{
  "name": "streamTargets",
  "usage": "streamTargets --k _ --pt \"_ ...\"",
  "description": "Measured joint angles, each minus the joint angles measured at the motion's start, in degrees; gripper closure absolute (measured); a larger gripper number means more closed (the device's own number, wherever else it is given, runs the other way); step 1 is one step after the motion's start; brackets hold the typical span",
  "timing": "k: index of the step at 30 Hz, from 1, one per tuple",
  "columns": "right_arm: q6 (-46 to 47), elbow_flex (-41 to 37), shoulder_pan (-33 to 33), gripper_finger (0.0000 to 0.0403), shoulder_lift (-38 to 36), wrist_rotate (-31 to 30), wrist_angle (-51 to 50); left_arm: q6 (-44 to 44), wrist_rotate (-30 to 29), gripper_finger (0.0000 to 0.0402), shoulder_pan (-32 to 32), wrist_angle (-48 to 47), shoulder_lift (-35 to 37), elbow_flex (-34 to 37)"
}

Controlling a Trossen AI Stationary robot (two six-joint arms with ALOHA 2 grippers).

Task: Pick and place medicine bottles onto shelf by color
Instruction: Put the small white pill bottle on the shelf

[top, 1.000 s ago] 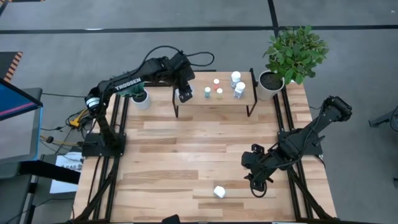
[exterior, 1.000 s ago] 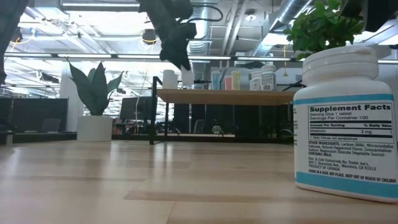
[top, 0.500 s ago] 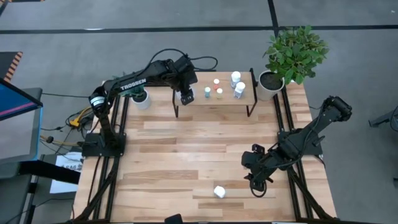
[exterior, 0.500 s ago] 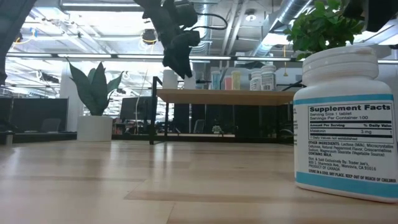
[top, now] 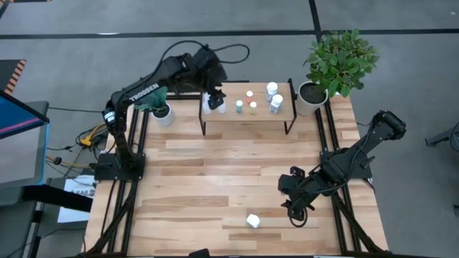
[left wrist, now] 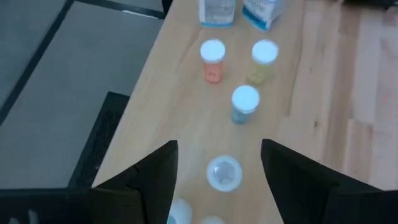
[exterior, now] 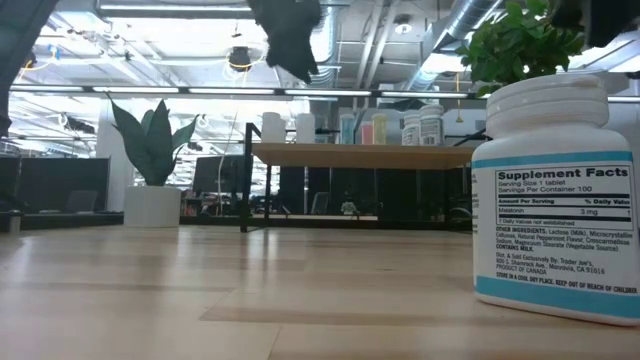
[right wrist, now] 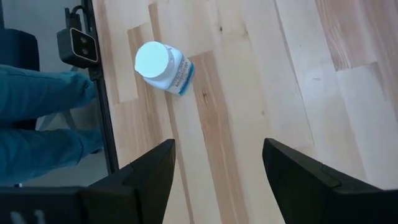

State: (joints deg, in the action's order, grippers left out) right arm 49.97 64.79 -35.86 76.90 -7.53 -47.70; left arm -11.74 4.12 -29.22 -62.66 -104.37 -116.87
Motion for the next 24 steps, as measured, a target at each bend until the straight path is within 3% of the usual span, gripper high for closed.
streamTargets --k 5,9,15,20,24 --pt "-1.82 0.00 0.07 0.0138 0.00 -0.02 0.07 0.36 -0.27 0.0184 1.53 -5.86 0.07 -3.97" --pt "-1.83 0.00 0.07 0.0138 0.00 -0.02 0.04 -2.95 -5.19 0.0184 4.63 -8.81 -0.74 -2.88" --pt "-1.83 0.00 0.37 0.0138 0.01 -0.04 0.01 -5.79 -9.17 0.0184 11.23 -6.30 -1.37 -1.34" --pt "-1.99 0.00 0.37 0.0138 0.02 -0.07 -0.22 -12.64 -19.31 0.0188 15.78 -6.66 -4.18 -1.36" --pt "-1.99 0.00 0.39 0.0138 0.00 -0.07 -0.22 -14.52 -23.51 0.0218 17.29 -6.34 -7.57 -1.32"
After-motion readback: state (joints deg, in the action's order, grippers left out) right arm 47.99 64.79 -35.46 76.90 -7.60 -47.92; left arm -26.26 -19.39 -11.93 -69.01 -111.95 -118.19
